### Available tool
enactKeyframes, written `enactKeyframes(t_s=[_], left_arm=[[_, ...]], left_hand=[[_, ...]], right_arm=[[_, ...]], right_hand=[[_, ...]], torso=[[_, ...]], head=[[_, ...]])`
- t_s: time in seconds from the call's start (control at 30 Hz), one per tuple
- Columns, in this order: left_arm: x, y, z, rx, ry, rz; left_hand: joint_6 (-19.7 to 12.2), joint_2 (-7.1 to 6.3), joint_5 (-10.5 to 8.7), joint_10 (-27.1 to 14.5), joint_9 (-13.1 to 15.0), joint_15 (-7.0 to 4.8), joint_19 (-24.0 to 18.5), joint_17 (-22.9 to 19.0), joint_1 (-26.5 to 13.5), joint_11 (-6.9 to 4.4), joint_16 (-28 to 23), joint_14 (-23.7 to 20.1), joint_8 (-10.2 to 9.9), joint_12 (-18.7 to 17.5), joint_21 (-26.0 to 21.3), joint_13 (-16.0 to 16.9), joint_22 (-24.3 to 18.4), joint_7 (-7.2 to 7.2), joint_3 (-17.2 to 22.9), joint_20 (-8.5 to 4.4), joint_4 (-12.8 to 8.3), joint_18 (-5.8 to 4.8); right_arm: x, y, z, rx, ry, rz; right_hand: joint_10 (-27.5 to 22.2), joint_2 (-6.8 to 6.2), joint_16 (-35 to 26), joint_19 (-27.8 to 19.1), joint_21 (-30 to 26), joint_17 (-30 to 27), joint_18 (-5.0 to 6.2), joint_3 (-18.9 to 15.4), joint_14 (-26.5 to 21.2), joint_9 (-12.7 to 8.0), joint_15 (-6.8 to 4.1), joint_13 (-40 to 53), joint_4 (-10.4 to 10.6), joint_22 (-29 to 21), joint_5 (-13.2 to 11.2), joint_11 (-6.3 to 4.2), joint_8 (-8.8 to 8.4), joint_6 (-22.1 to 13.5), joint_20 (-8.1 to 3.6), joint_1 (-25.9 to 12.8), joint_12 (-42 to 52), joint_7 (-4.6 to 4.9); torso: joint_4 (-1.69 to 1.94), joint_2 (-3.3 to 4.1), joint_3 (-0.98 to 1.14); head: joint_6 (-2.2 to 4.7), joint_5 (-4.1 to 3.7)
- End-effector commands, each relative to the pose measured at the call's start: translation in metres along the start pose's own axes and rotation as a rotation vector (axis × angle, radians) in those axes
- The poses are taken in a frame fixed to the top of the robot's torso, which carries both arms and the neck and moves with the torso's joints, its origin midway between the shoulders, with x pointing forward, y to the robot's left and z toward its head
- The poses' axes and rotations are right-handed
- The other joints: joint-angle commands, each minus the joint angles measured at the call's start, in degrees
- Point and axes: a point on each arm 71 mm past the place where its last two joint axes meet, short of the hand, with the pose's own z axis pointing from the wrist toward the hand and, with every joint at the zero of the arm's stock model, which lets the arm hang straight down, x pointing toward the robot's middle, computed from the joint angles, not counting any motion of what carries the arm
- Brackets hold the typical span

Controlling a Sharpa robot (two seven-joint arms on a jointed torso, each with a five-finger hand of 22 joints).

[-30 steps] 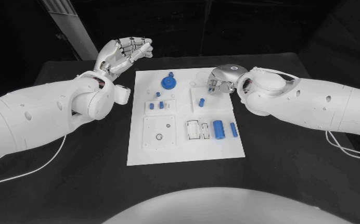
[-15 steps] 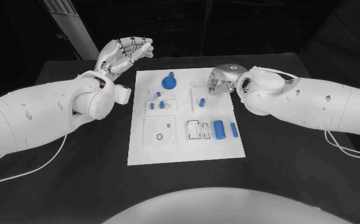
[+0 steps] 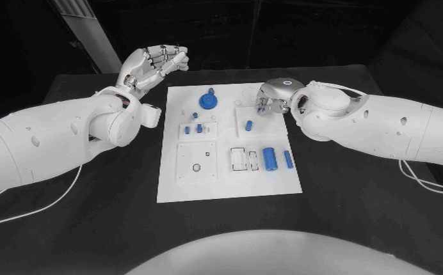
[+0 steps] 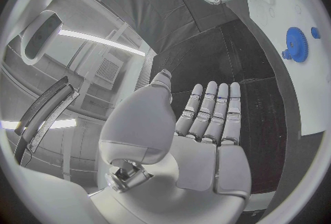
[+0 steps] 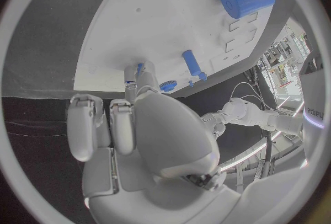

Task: Assemble the parts on the task board

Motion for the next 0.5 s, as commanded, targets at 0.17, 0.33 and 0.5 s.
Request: enactKeyframes(t_s=[0.17, 0.33, 0.5], left_arm=[[0.0002, -0.0121, -0.0006, 0.160, 0.006, -0.010], [0.0002, -0.0121, -0.0006, 0.160, 0.006, -0.011], [0.0002, -0.0120, -0.0006, 0.159, 0.007, -0.011]], left_hand=[[-0.3, 0.48, 0.23, -0.5, 0.1, 0.04, 0.3, 0.0, -0.1, 0.05, 0.3, -0.2, 0.4, 0.4, -0.3, -0.1, -0.1, 5.02, -0.3, -0.04, 0.0, -0.75], [-0.3, 0.58, 0.30, -0.6, 0.1, 0.05, 0.3, -0.2, 0.0, 0.05, 0.4, -0.3, 0.5, 0.5, -0.3, -0.1, -0.1, 5.02, -0.3, -0.04, 0.0, -0.75], [-0.4, 0.65, 0.38, -0.6, 0.1, 0.05, 0.3, -0.3, 0.0, 0.06, 0.5, -0.3, 0.7, 0.6, -0.3, -0.1, -0.1, 5.02, -0.4, -0.04, 0.0, -0.76]], right_arm=[[0.0125, 0.0019, -0.0027, -0.006, 0.063, -0.040], [0.0090, 0.0040, -0.0038, -0.026, 0.016, -0.030], [0.0051, 0.0052, -0.0056, -0.040, -0.040, -0.020]], right_hand=[[1.6, 0.65, 0.1, 3.7, 0.0, 15.1, -0.58, 1.0, 6.1, 0.4, -0.73, 0.0, -0.4, 12.6, -0.3, -0.20, 0.67, 1.8, -0.67, 1.6, -0.6, -0.29], [2.2, 0.83, 0.1, 3.8, 0.1, 15.1, -0.61, 1.2, 6.1, 0.4, -0.62, 0.0, -0.2, 12.7, -0.3, -0.14, 0.67, 2.1, -0.69, 1.6, -0.9, -0.19], [2.4, 0.91, 0.1, 3.9, 0.3, 15.1, -0.66, 1.2, 6.1, 0.4, -0.49, 0.0, -0.2, 12.8, -0.3, -0.03, 0.60, 2.2, -0.64, 1.6, -1.1, -0.06]], torso=[[-0.03, 0.04, 0.00], [0.00, 0.03, -0.02], [0.01, 0.01, 0.01]], head=[[-0.11, 0.02], [-0.20, 0.10], [-0.25, 0.19]])
